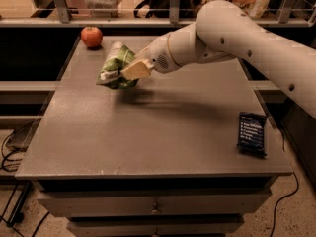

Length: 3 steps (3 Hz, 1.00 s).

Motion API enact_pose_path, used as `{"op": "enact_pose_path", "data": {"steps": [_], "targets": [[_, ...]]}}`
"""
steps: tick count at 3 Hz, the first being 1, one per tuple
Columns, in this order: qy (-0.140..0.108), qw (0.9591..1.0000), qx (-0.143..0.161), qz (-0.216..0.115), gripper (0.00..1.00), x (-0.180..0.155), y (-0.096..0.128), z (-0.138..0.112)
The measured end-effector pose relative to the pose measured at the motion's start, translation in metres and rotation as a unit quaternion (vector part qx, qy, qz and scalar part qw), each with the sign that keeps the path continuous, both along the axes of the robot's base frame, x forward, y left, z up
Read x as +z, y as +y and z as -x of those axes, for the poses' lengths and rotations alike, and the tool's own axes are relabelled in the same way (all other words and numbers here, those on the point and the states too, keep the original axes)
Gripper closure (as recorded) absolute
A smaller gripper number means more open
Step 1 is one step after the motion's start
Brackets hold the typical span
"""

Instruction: Move green jalapeno chip bag near apple

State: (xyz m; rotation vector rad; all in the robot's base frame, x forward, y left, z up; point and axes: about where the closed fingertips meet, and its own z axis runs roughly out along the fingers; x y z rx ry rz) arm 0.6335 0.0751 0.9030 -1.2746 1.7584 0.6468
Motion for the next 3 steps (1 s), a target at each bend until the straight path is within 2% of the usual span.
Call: {"op": "enact_pose_path", "data": {"steps": [1, 2, 3], "targets": [[-0.012, 0.9995, -0.025, -0.013, 1.0, 0.009, -0.008, -0.038], [-0.012, 0.9995, -0.025, -0.013, 1.0, 0.009, -0.008, -0.038], [-0.017, 0.9981, -0.051, -0.029, 1.0, 0.007, -0.005, -0.049]]}}
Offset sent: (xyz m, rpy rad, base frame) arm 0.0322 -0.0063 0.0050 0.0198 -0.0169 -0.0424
